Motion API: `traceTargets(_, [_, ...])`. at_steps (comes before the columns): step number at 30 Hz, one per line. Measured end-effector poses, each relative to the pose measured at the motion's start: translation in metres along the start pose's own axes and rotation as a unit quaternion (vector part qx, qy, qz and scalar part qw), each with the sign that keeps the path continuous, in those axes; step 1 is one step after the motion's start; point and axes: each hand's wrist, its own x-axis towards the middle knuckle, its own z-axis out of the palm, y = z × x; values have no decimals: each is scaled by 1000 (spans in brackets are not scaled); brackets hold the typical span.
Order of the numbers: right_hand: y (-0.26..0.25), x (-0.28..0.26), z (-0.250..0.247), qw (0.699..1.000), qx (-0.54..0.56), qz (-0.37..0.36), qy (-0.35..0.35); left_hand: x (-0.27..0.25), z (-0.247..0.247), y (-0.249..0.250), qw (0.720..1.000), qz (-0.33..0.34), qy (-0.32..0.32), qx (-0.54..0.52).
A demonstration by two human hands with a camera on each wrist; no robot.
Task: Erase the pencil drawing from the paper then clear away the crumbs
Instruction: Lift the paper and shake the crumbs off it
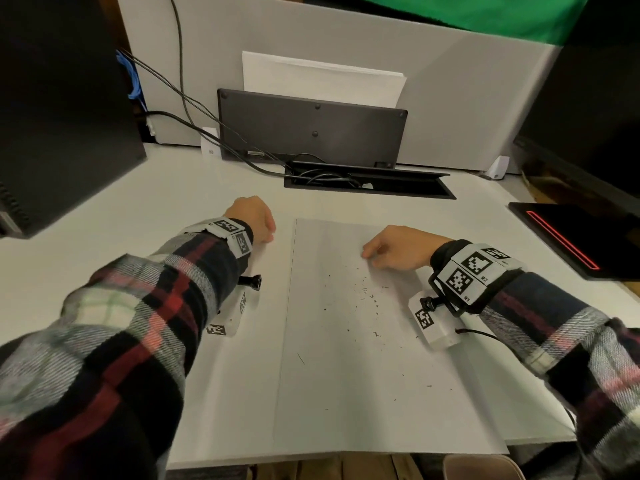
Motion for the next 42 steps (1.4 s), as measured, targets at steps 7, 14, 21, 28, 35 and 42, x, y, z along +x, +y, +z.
traceTargets(7, [1, 0, -1, 1000, 0, 0, 3, 12, -7, -15, 998, -53, 17, 21])
traceTargets(14, [-2, -1, 2, 1000, -3, -3, 12, 0, -3, -4, 998, -32, -16, 51])
traceTargets(21, [11, -15, -10, 999, 15, 13, 33, -30, 7, 22, 989, -18, -143, 20])
traceTargets(28, [53, -33, -7, 992, -41, 121, -23, -45, 12, 39, 972, -11, -173, 158])
traceTargets(35, [50, -39, -2, 992, -51, 110, -23, -44, 16, 40, 974, -15, -184, 129])
traceTargets(42, [40, -44, 1, 997, -14, 68, 34, -45, 18, 43, 978, -18, -184, 99])
